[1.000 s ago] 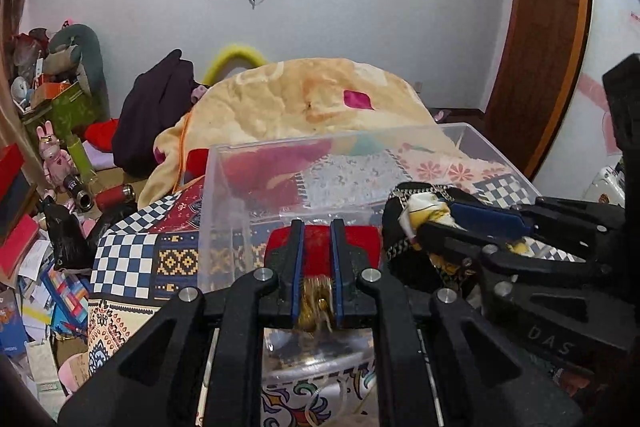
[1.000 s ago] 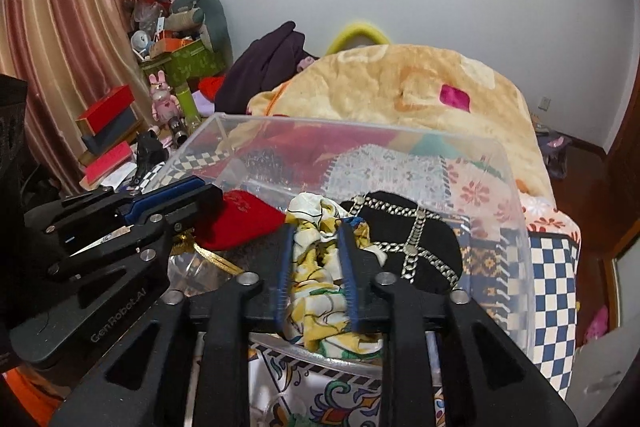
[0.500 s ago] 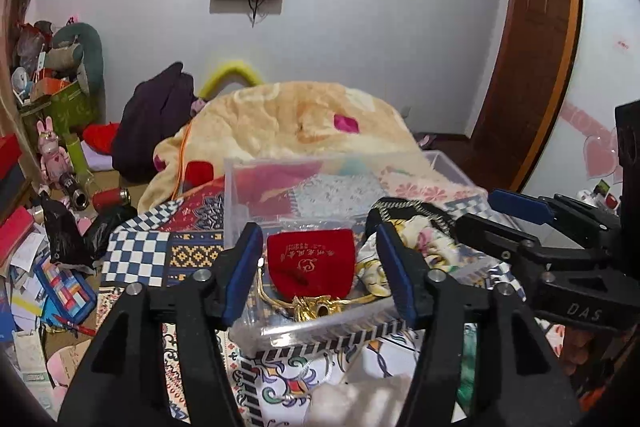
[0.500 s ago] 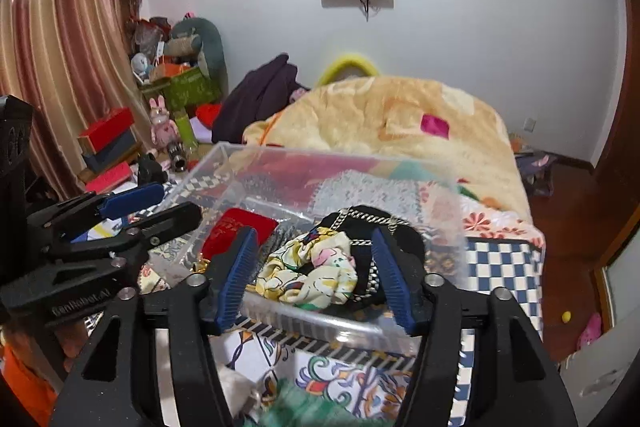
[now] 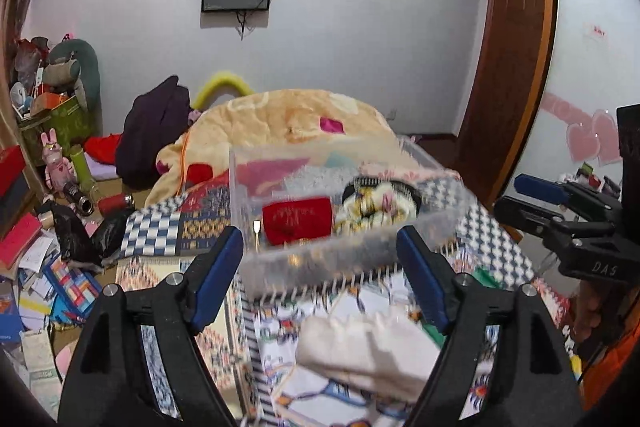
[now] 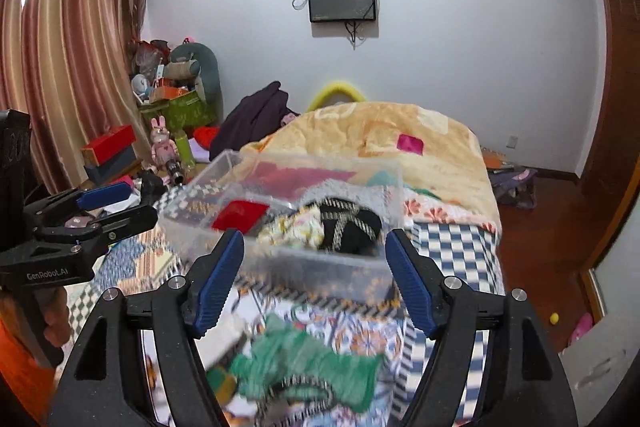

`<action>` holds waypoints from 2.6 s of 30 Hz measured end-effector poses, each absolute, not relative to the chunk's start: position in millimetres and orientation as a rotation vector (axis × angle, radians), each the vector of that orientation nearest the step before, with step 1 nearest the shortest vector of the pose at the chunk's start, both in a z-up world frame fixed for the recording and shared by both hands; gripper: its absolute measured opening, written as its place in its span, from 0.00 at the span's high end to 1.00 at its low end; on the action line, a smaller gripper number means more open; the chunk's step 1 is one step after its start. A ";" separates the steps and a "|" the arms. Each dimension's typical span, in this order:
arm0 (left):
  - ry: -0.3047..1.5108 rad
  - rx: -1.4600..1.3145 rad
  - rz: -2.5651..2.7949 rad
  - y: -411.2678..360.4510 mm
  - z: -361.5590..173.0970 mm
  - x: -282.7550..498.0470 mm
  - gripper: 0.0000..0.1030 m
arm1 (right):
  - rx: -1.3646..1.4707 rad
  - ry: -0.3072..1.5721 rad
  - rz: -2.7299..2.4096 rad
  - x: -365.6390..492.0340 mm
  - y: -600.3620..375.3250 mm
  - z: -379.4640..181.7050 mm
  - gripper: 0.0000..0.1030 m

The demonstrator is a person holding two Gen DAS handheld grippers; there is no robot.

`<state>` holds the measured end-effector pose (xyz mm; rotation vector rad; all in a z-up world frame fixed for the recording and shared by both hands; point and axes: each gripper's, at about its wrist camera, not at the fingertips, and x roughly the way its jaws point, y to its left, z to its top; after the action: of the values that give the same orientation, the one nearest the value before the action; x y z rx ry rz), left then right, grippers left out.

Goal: Organize soft objects
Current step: 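Grasp the white cloth bag with left tool while right tool grasps the braided cord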

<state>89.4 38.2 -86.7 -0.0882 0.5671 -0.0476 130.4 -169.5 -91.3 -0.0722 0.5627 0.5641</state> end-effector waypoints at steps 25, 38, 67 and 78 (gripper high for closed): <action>0.766 -0.164 -0.027 34.3 -174.0 76.4 0.36 | -0.049 0.851 0.547 94.9 -183.4 -184.3 0.56; 0.756 -0.150 -0.085 24.4 -173.9 72.6 0.90 | -0.062 0.790 0.522 87.7 -189.9 -172.0 0.92; 0.472 -0.176 -0.106 42.5 -64.0 73.2 0.98 | 0.011 0.571 0.563 110.7 -183.6 -97.5 0.92; 0.397 -0.139 -0.047 50.5 -36.1 113.1 0.98 | 0.008 0.486 0.557 148.1 -166.9 -71.8 0.92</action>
<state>113.1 50.5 -36.1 -0.1394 0.3975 -0.0474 148.1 -166.9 -71.8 0.0077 0.4855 0.5574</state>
